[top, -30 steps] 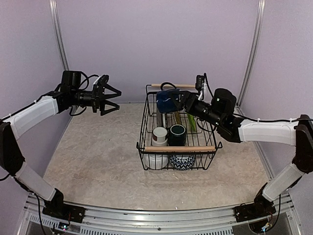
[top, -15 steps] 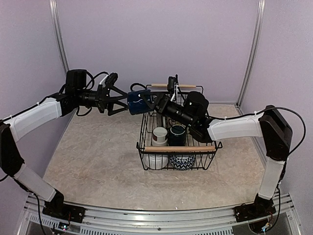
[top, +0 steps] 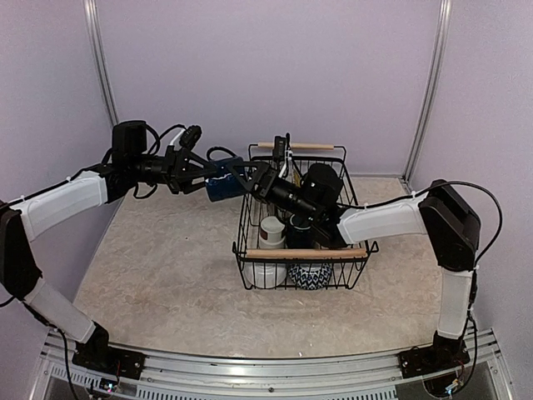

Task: Unload the mixed dishes from the dish rack
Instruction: Pass from the right arm to the left

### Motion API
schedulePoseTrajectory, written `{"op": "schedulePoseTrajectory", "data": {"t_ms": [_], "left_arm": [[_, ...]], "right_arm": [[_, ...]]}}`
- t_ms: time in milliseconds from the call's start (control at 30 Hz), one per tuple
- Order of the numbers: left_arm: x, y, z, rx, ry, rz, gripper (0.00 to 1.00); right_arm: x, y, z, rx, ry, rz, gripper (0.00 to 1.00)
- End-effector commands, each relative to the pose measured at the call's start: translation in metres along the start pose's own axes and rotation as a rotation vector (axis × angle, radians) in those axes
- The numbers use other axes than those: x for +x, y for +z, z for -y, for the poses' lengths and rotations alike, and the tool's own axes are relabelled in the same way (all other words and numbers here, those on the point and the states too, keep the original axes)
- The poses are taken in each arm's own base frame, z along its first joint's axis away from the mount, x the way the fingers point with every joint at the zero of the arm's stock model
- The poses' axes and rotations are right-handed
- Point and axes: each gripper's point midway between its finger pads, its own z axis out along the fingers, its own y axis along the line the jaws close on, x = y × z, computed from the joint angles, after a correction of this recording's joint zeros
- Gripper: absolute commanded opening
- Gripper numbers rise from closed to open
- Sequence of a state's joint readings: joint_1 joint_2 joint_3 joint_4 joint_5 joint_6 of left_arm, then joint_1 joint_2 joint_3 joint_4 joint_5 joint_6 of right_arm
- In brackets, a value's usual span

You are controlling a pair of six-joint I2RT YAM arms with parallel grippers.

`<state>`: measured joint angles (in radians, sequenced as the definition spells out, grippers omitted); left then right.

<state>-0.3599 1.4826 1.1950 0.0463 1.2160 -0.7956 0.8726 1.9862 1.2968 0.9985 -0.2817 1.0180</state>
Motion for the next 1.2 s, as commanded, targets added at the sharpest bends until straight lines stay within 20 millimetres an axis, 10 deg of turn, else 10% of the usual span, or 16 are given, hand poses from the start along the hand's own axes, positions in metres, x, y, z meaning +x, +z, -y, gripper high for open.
{"op": "schedulePoseTrajectory", "data": {"t_ms": [0,467,667,900,1167], "left_arm": [[0.003,0.003,0.006,0.047,0.023,-0.024,0.35],[0.002,0.001,0.011,0.051,0.047,-0.022,0.0],[0.001,0.0,0.01,0.026,0.063,-0.004,0.0],[-0.002,-0.006,0.014,0.0,0.1,0.022,0.0],[-0.012,-0.023,0.017,-0.023,0.131,0.073,0.0]], "right_arm": [[-0.019,0.005,-0.041,-0.148,-0.011,0.084,0.0],[-0.012,0.003,-0.048,-0.191,0.0,0.093,0.02],[-0.012,-0.004,-0.044,-0.157,-0.012,0.087,0.34],[-0.016,-0.018,-0.027,-0.054,-0.028,0.071,0.97],[-0.024,-0.03,-0.006,0.053,-0.054,0.013,1.0]]}}
